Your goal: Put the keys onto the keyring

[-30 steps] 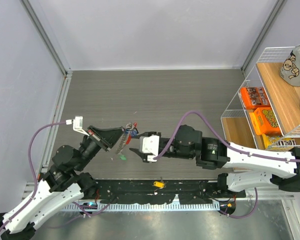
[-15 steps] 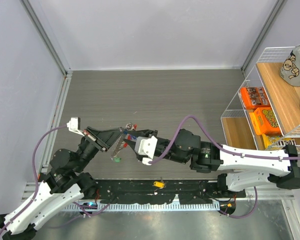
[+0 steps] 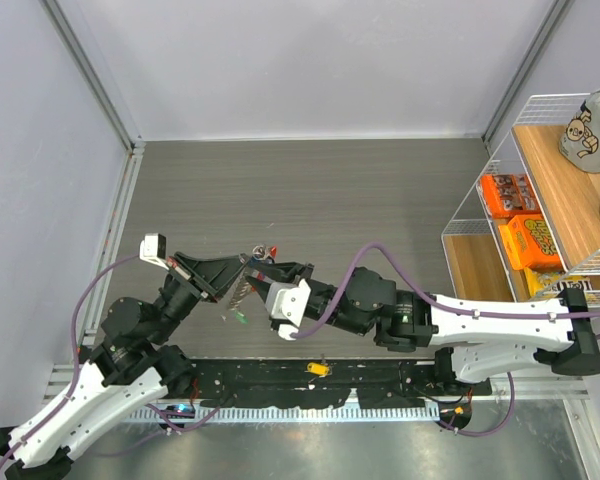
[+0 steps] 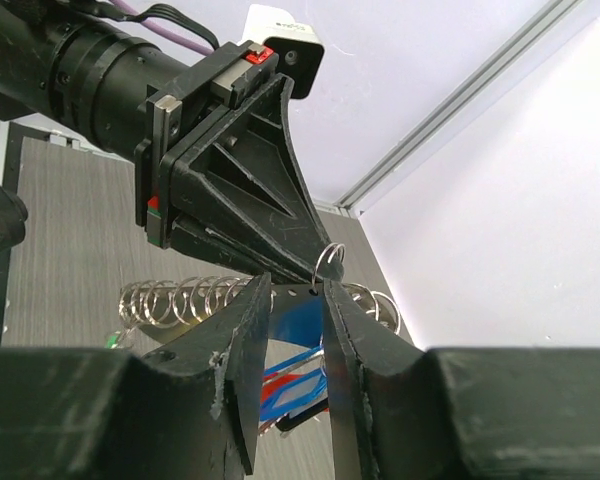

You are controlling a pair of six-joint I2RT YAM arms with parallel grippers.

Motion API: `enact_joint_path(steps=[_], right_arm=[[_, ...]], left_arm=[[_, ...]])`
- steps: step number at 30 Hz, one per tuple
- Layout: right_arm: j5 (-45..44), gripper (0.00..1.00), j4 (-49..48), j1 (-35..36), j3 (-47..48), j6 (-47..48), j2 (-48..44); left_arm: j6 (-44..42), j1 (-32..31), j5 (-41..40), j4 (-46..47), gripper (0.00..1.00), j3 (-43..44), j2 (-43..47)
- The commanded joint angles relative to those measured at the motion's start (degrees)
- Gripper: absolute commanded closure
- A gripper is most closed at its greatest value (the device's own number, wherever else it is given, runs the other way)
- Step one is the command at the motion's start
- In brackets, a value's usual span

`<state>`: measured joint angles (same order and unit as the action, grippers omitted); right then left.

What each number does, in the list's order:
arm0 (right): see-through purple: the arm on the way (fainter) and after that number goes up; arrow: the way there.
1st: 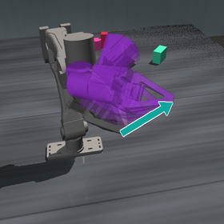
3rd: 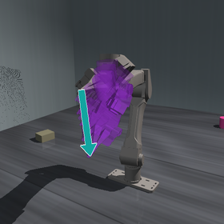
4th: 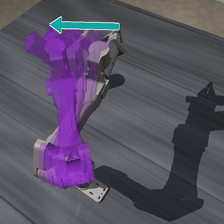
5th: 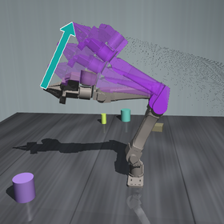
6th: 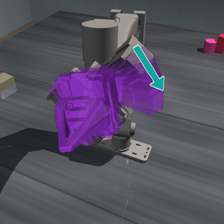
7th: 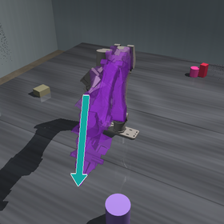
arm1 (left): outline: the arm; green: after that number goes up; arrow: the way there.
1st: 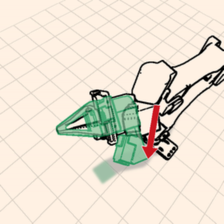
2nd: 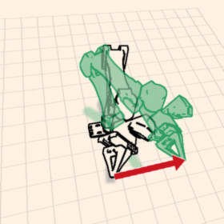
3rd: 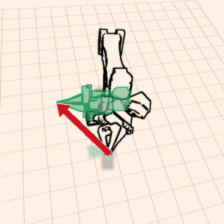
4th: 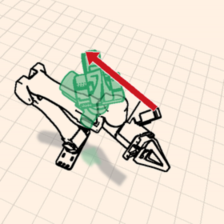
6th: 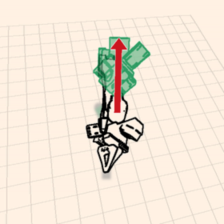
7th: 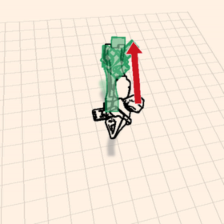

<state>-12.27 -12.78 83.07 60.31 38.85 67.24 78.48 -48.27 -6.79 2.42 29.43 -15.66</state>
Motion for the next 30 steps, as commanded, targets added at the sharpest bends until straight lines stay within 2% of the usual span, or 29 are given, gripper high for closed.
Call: enact_joint_path(steps=[1, 19, 25, 30], right_arm=[[-2.75, 0.67, -5.42, 0.43, 0.42, 2.28, 0.78], [-7.32, 0.76, -7.88, 0.43, 1.91, 6.06, 4.83], [-9.96, 0.8, -11.48, 0.43, 1.56, 8.69, 5.44], [-12.07, 0.87, -13.76, 0.43, 1.39, 10.89, 6.76]], left_arm=[[3.08, -0.07, 1.34, 5.49, 1.0, 0.36, -0.77], [3.44, -0.07, 3.62, 7.16, 1.0, 0.1, -0.95], [3.35, -0.07, 4.94, 8.22, 1.0, 0.19, -1.39], [3.26, -0.07, 5.91, 9.27, 1.0, -0.07, -1.83]])
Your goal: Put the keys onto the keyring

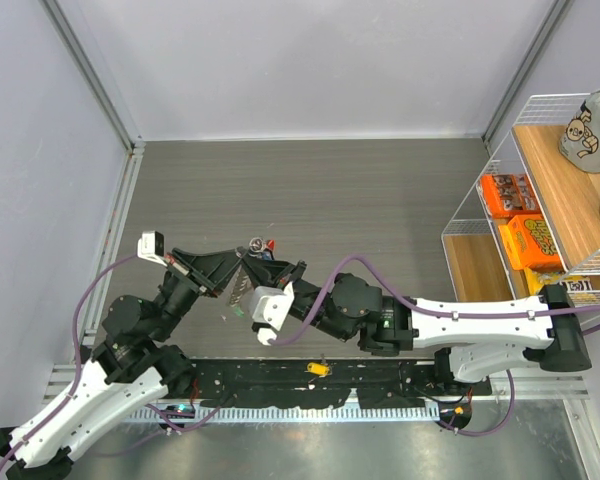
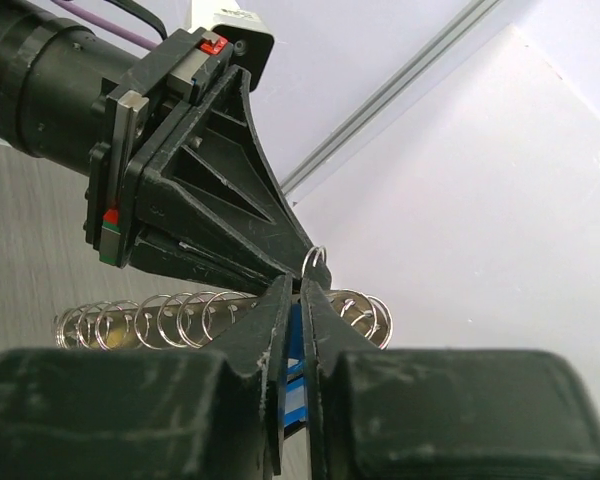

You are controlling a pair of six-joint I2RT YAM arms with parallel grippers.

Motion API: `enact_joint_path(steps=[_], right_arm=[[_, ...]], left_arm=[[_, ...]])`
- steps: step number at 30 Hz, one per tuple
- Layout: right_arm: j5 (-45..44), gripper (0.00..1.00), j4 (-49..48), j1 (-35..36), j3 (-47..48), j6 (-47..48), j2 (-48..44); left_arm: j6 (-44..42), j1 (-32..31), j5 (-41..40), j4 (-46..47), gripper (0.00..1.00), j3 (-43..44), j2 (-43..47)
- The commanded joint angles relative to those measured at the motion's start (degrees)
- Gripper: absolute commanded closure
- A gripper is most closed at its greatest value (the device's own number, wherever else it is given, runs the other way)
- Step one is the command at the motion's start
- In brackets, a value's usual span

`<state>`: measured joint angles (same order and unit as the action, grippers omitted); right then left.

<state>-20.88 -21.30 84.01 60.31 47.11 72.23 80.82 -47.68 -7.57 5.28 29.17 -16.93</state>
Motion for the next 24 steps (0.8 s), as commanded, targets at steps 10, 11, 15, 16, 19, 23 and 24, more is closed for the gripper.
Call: enact_joint_path(steps=[10, 11, 15, 16, 19, 23, 24], right_arm=[[-9.96, 0.95, -15.41, -0.42, -0.45, 11.5, 3.36], [-10.66, 0.95, -16.92, -0.51, -0.9, 11.95, 3.19], [-11.81, 0.94, -19.31, -0.51, -1.6, 14.23, 2.75], [-11.81, 0.94, -19.22, -0.51, -1.69, 14.5, 2.66], [-11.38, 0.94, -18.08, -0.51, -2.04, 13.71, 1.52], [-10.4, 0.67, -16.32, -0.42, -3.27, 11.43, -0.85], [-10.49, 0.64, -15.8, -0.51, -3.45, 11.07, -1.38]], left_arm=[[0.83, -0.66, 9.24, 8.78, 1.0, -0.51, -0.48], [0.75, -0.66, 9.24, 8.78, 1.0, -0.78, -0.3], [0.4, -0.66, 8.45, 8.17, 1.0, -0.96, 0.93], [0.22, -0.66, 8.37, 7.82, 1.0, -1.04, 1.11], [-0.22, -0.66, 8.1, 7.55, 1.0, -0.78, 1.28], [-0.31, -0.57, 8.1, 7.9, 1.0, -1.13, 1.37], [-0.31, -0.66, 8.1, 7.99, 1.0, -1.22, 1.37]])
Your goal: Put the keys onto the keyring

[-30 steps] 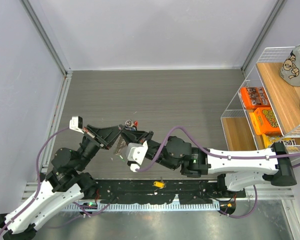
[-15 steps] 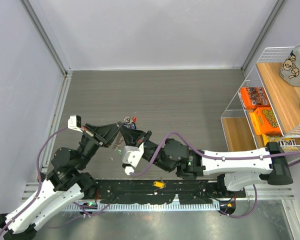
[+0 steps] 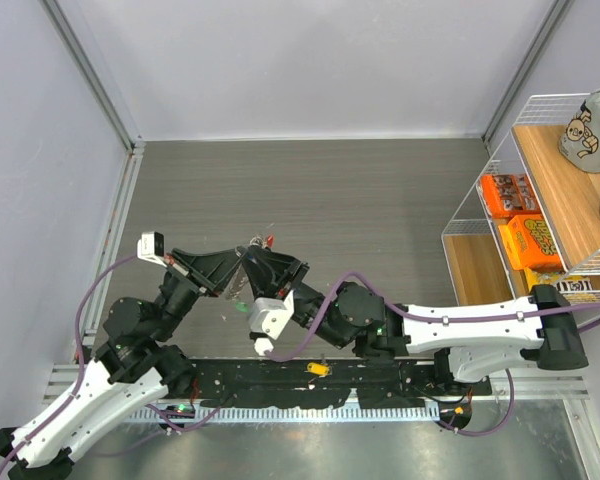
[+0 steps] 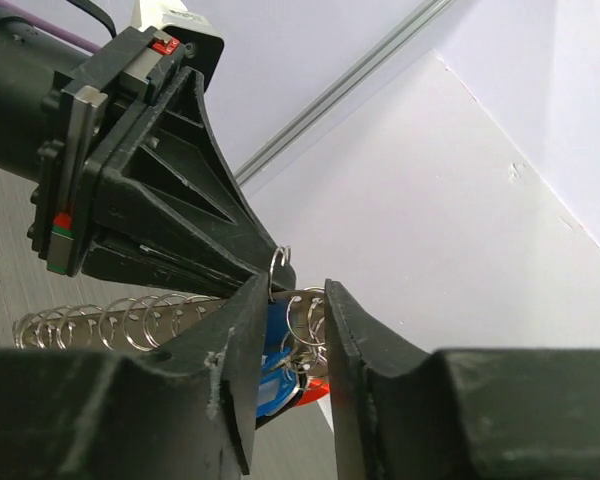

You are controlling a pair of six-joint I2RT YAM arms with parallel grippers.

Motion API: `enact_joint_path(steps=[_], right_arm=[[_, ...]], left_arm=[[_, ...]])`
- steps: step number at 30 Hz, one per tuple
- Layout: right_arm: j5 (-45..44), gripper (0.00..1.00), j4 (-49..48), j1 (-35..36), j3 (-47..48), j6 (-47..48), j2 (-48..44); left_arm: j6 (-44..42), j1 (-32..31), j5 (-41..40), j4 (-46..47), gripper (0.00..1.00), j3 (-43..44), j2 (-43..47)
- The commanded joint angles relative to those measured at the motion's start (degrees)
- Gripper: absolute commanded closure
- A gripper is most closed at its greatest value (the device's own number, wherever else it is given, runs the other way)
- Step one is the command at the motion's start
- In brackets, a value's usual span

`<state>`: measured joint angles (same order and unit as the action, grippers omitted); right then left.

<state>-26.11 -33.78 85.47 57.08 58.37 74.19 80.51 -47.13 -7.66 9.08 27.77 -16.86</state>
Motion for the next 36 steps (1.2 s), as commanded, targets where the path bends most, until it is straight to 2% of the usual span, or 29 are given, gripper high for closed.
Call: enact_joint_path(steps=[1, 16, 32, 36], right_arm=[[-5.44, 0.64, -3.31, -1.98, -0.3, -0.36, -3.61], [-2.11, 0.67, 1.35, -1.98, -0.21, -5.81, -3.09], [-3.25, 0.83, 1.17, -1.98, 1.72, -6.78, 1.04], [-3.33, 0.85, 1.96, -1.98, 2.77, -6.78, 2.0]], left_arm=[[0.0, -1.21, 8.19, 4.28, 1.0, 0.09, 1.39], [-0.09, -1.21, 8.19, 5.51, 1.0, -0.26, 1.04], [-1.14, -1.21, 9.07, 7.35, 1.0, 0.35, 0.6], [-1.41, -1.12, 10.12, 8.32, 1.0, 0.62, 0.34]])
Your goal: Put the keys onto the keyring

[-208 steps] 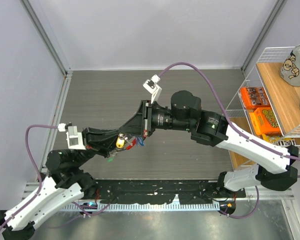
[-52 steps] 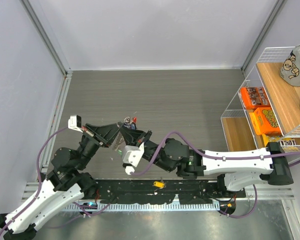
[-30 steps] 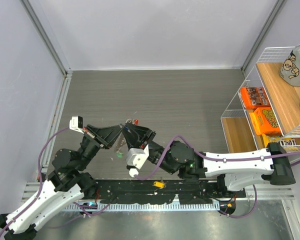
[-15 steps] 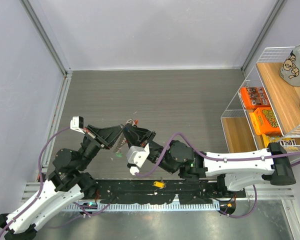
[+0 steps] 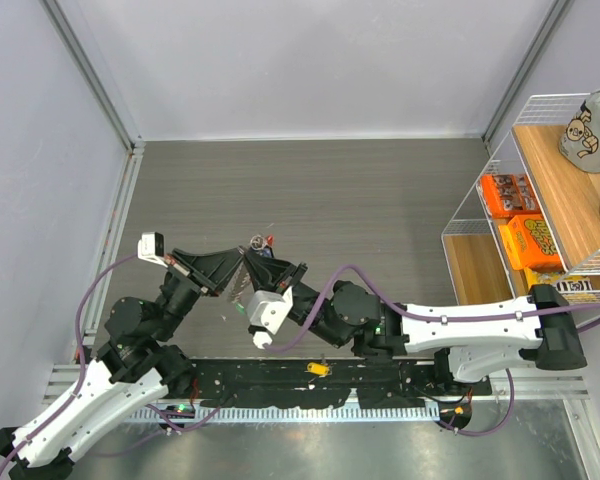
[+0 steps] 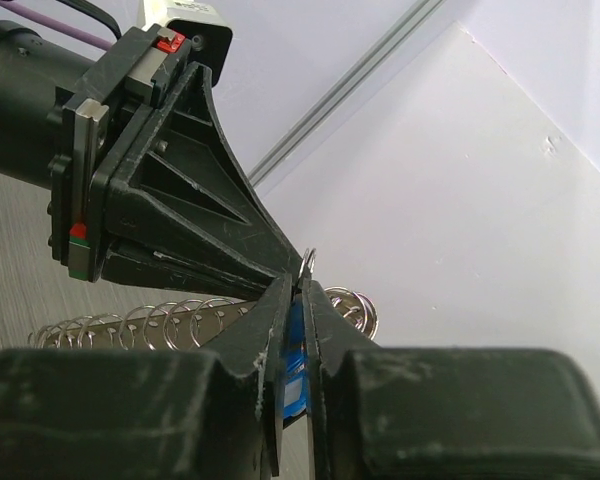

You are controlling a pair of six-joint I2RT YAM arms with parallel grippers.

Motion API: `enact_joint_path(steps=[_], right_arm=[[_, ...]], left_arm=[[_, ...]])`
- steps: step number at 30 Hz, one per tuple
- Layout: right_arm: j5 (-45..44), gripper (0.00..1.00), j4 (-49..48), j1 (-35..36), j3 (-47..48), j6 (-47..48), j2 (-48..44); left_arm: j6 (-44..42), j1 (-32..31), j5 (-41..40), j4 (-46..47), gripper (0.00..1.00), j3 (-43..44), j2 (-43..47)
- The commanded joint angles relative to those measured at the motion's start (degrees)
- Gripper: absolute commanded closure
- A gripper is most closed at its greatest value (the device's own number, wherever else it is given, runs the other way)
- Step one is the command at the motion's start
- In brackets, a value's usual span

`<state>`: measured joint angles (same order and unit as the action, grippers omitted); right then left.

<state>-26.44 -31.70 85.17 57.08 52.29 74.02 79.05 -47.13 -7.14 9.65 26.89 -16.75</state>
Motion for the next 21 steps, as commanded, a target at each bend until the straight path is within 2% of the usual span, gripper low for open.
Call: enact_joint_path(steps=[1, 5, 14, 21], right_arm=[[-3.01, 0.85, -0.2, -1.67, 2.86, -0.61, 2.18], [-2.57, 0.95, 0.32, -2.28, 2.86, -0.96, 1.74], [-1.07, 0.94, 2.87, -3.86, 1.63, -1.58, -1.85], [-0.28, 0.95, 4.19, -5.01, -0.48, -3.51, -6.07]], left_arm=[[-0.03, -1.2, 9.68, 7.84, 1.0, 1.41, 0.14], [-0.47, -1.21, 11.26, 9.07, 1.0, 1.58, -0.21], [-1.87, -1.21, 16.01, 13.02, 1.0, 0.7, -1.53], [-5.56, -1.21, 25.14, 17.33, 1.0, 2.46, -4.77]])
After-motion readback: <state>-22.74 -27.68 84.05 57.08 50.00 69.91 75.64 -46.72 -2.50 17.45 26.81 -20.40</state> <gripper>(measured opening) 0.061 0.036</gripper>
